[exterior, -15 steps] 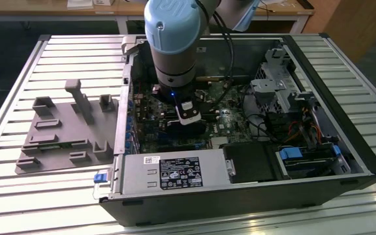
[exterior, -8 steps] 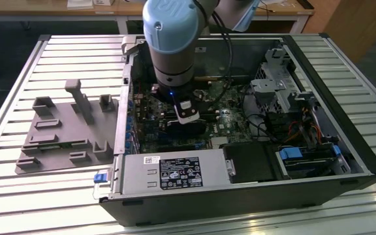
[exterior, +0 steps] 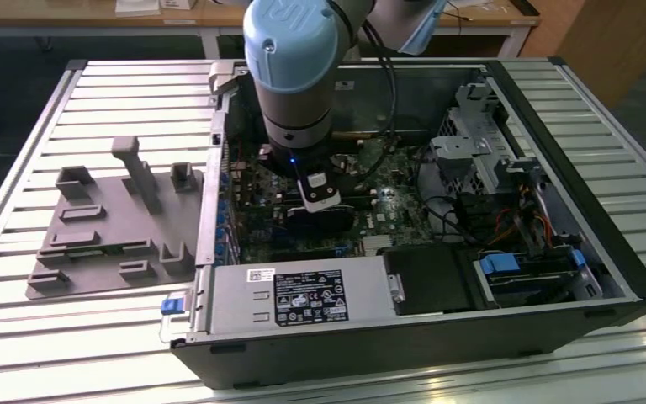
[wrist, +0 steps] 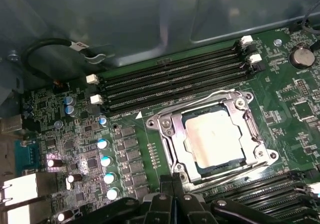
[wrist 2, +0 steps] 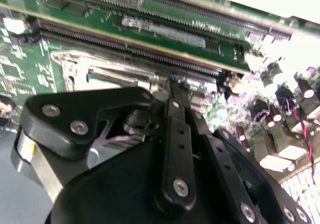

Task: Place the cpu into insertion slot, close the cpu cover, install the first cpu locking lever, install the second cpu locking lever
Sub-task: 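Install the second cpu locking lever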

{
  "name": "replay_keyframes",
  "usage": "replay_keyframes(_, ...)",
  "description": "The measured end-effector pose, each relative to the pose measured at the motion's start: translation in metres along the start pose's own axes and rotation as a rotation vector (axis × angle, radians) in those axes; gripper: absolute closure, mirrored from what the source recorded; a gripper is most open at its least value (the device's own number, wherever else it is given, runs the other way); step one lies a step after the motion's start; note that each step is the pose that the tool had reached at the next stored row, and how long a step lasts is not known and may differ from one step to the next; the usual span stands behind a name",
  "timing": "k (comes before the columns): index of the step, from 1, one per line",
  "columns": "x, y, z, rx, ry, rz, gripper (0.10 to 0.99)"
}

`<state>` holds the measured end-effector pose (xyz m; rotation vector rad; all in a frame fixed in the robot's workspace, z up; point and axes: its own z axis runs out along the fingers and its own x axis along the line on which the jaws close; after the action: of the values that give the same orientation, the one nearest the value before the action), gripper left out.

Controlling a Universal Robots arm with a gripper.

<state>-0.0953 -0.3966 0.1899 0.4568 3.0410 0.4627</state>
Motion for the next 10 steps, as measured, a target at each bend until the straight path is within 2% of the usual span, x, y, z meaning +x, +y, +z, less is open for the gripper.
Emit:
replay_keyframes(5, 0.0001, 0.0007, -0.0014, 0.000, -0.0004, 0.000, 0.980)
replay_keyframes(10, 0.0003, 0.0041, -0.0126, 0.001, -0.0008, 0.001, 0.980)
